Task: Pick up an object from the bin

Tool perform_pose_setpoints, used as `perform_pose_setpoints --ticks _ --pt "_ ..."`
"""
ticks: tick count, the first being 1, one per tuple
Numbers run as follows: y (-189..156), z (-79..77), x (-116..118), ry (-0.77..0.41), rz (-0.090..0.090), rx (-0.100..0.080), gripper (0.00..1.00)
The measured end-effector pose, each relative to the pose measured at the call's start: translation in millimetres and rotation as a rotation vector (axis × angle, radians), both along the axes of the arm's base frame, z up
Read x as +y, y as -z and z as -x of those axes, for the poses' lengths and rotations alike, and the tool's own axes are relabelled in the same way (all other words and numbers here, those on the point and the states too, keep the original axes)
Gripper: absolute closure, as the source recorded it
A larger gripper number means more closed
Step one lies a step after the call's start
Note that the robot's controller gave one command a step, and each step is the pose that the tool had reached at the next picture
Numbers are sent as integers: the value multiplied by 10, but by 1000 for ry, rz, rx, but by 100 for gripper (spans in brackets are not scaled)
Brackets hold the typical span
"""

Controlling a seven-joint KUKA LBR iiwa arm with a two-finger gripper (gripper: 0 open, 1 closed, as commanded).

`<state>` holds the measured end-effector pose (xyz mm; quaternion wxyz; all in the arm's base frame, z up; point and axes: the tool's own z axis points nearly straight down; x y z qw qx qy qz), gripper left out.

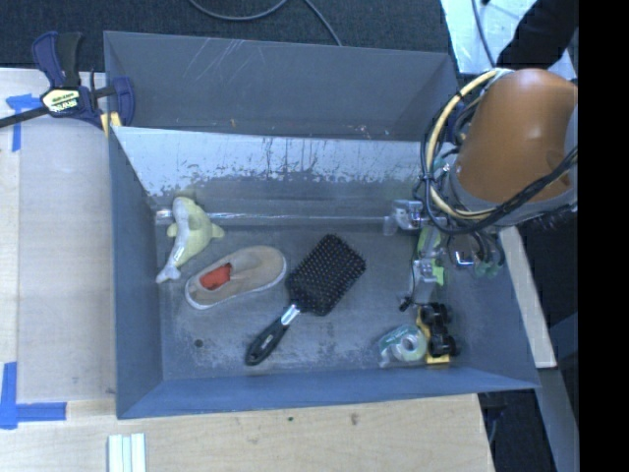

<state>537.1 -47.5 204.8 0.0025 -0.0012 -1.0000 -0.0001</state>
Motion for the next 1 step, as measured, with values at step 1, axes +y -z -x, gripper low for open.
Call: perform_pose_setpoints --ticks 1 --pt "-19 -1 1 0 0 -2 0"
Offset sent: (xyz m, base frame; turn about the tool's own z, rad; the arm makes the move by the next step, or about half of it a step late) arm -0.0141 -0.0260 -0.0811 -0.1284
